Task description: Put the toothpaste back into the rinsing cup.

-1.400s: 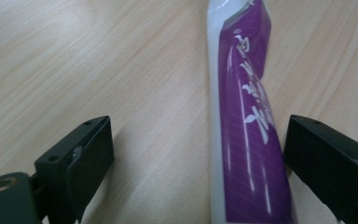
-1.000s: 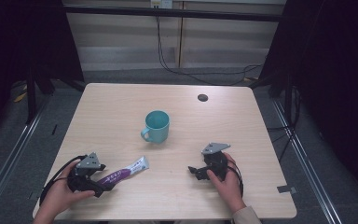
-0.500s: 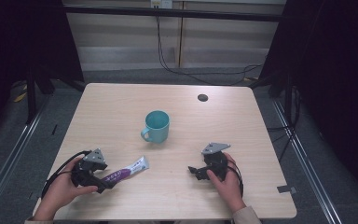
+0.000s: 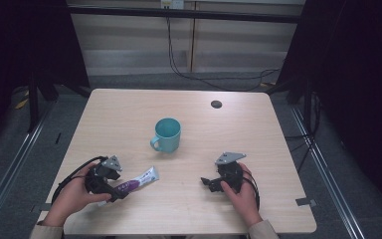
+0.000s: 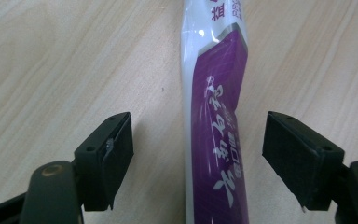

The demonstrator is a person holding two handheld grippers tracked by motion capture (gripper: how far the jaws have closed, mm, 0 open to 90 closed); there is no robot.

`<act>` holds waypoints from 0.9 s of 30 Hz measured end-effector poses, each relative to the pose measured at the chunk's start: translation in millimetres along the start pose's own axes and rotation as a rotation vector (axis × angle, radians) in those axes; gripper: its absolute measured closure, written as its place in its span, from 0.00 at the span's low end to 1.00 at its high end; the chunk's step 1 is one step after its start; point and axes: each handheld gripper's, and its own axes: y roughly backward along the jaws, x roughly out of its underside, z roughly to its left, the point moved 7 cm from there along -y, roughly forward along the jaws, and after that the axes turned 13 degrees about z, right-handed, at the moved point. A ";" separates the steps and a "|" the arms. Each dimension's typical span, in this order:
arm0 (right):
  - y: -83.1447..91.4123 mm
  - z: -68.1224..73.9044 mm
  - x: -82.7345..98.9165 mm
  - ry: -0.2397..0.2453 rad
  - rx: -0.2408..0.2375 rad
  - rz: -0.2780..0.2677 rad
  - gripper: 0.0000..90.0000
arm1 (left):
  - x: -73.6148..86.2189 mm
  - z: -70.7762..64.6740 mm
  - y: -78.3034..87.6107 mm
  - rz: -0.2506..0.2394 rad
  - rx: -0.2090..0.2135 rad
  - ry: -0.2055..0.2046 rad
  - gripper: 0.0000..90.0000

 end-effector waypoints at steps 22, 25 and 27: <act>-0.1 0.0 -0.1 -0.001 0.000 0.001 0.15 | -31.8 0.4 -5.0 0.161 -0.015 -0.058 0.31; -0.1 0.0 -0.1 -0.001 0.000 0.001 0.15 | -35.4 1.2 -5.9 0.176 -0.015 -0.055 0.33; -0.1 0.0 -0.1 -0.001 0.000 0.001 0.15 | -36.5 1.6 -6.1 0.188 -0.022 -0.058 0.33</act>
